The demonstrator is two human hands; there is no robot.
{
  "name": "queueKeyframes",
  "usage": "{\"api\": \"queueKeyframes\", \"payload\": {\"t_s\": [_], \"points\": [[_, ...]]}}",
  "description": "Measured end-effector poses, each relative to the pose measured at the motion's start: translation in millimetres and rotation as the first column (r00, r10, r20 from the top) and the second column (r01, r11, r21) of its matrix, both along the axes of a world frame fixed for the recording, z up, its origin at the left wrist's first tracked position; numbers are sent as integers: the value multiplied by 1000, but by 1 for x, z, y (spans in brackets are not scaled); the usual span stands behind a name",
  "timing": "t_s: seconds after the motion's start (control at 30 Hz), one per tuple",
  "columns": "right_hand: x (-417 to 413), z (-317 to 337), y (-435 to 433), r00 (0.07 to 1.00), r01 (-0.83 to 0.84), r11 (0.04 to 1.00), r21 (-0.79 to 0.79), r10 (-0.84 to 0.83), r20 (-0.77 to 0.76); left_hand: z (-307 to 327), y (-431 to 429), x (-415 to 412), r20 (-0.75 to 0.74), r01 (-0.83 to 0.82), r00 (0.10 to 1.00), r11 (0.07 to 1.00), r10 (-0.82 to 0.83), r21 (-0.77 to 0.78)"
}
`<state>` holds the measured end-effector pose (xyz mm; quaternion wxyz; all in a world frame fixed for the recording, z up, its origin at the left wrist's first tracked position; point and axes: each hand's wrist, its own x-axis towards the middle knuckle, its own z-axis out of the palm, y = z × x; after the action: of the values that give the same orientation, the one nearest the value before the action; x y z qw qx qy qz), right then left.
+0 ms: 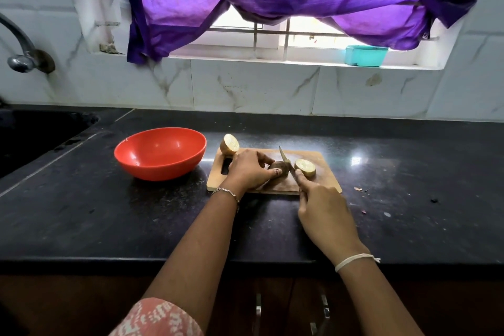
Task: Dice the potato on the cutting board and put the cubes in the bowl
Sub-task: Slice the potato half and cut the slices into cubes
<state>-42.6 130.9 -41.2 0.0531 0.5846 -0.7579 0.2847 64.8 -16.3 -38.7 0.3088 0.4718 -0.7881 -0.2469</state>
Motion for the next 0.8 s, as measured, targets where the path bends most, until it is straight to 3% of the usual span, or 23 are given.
{"api": "queueKeyframes", "payload": {"t_s": [0.3,0.8], "points": [[12,-1,-8,984,48,997,68,-35,-177,-1,-2,-1,5,10,1000,1000,-10,10],[16,6,-23,950,64,990,126,-22,-311,-2,3,-2,20,-31,999,999,32,-29]]}}
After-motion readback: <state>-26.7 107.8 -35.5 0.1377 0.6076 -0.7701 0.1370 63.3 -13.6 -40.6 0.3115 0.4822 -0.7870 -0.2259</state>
